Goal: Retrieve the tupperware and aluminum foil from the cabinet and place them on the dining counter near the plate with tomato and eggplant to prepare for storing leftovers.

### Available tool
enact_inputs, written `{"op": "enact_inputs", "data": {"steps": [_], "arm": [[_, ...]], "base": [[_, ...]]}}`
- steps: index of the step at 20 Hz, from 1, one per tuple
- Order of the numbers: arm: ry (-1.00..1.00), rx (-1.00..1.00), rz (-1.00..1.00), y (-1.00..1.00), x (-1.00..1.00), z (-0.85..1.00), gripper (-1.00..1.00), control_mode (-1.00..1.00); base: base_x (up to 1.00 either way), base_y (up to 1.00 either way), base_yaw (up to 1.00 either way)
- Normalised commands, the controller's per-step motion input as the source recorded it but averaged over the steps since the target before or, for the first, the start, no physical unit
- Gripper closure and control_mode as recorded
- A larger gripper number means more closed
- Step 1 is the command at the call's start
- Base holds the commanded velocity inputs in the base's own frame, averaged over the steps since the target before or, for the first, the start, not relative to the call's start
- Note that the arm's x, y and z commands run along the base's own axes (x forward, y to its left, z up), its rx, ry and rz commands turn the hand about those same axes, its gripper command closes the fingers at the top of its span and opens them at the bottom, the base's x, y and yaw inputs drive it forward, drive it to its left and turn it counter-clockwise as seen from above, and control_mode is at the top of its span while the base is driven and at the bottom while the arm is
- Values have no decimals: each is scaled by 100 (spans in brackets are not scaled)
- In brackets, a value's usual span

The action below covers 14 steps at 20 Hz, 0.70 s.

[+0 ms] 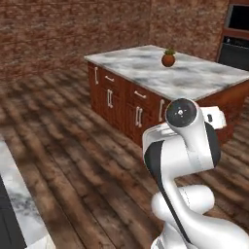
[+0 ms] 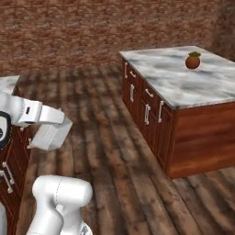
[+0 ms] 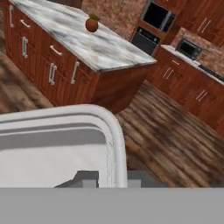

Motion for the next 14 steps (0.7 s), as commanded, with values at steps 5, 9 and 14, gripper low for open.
{"op": "enact_inputs", "data": {"steps": [5, 9, 14], "arm": [[0, 0, 0, 0, 0, 0, 100, 100], [0, 0, 0, 0, 0, 0, 100, 100], [0, 0, 0, 0, 0, 0, 100, 100]], "base": [[54, -8, 85], [100, -63, 56], [100, -73, 41]]}}
